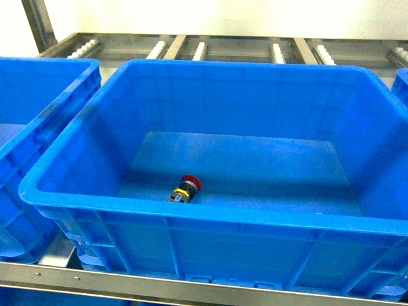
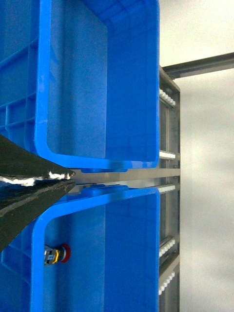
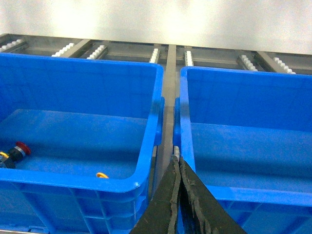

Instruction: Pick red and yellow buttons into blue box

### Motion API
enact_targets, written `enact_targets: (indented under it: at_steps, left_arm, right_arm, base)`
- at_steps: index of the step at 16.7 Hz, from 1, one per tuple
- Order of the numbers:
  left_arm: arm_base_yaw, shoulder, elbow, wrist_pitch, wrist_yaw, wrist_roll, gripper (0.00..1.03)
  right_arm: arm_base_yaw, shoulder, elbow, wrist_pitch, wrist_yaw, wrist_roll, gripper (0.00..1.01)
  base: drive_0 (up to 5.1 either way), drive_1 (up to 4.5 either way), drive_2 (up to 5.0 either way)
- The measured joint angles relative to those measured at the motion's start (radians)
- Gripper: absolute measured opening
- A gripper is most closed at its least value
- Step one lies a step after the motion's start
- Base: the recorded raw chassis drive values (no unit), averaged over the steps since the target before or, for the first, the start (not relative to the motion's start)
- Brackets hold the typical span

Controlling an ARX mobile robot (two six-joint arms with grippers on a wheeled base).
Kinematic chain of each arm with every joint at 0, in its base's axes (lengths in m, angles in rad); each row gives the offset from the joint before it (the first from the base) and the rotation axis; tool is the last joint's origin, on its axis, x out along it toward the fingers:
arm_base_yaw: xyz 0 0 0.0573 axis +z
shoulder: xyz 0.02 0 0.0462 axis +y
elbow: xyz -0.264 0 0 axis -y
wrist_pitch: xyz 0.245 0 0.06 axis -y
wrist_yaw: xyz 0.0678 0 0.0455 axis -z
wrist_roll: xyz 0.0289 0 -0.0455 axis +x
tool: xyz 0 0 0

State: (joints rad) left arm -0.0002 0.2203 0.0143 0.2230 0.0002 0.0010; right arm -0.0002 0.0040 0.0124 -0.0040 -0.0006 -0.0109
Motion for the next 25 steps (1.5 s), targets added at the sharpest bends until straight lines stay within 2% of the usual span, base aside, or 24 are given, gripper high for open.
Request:
enact_targets:
  at_steps: [3, 4, 5, 8, 9, 13, 15, 16, 25]
  left_arm:
    - [0.0, -0.048, 0.0, -0.048, 0.0, 0.0, 0.02]
    - [0.0, -0.147, 0.0, -0.204, 0.002, 0.0, 0.02]
    - [0.0, -0.211, 0.002, -0.207, 0.0, 0.0, 0.02]
    - [0.0, -0.21, 0.0, -0.227, -0.001, 0.0, 0.02]
    - [0.0, -0.21, 0.0, -0.228, 0.0, 0.0, 0.02]
    - [0.0, -0.21, 0.0, -0.229, 0.0, -0.001, 0.53]
    - [0.0, -0.21, 0.0, -0.227, 0.0, -0.001, 0.85]
    - [0.0, -0.21, 0.0, -0.227, 0.0, 0.0, 0.99]
    - [0.0, -0.21, 0.0, -0.227, 0.0, 0.0, 0.98]
  right_arm:
    - [0.0, 0.0, 0.0, 0.0, 0.0, 0.0, 0.02]
    - [0.0, 0.0, 0.0, 0.0, 0.0, 0.0, 0.02]
    - [0.0, 0.0, 0.0, 0.0, 0.0, 0.0, 0.02]
    - [0.0, 0.0, 0.0, 0.0, 0.0, 0.0, 0.02]
    - [0.0, 0.0, 0.0, 0.0, 0.0, 0.0, 0.07]
    - [0.0, 0.0, 0.0, 0.0, 0.0, 0.0, 0.64]
    - [0.0, 0.0, 0.0, 0.0, 0.0, 0.0, 0.97]
    - [0.0, 0.0, 0.0, 0.0, 0.0, 0.0, 0.98]
    - [0.0, 0.0, 0.0, 0.0, 0.0, 0.0, 0.98]
  base:
    - [0.0, 0.0, 0.0]
    - [0.0, 0.0, 0.0]
    - [0.0, 0.0, 0.0]
    - [0.0, 0.0, 0.0]
    - [0.0, 0.0, 0.0]
    - [0.0, 0.0, 0.0]
    - [-2.3, 1.38, 1.4]
    - [-4.7, 2.76, 2.8]
    - [-4.8, 2.69, 2.7]
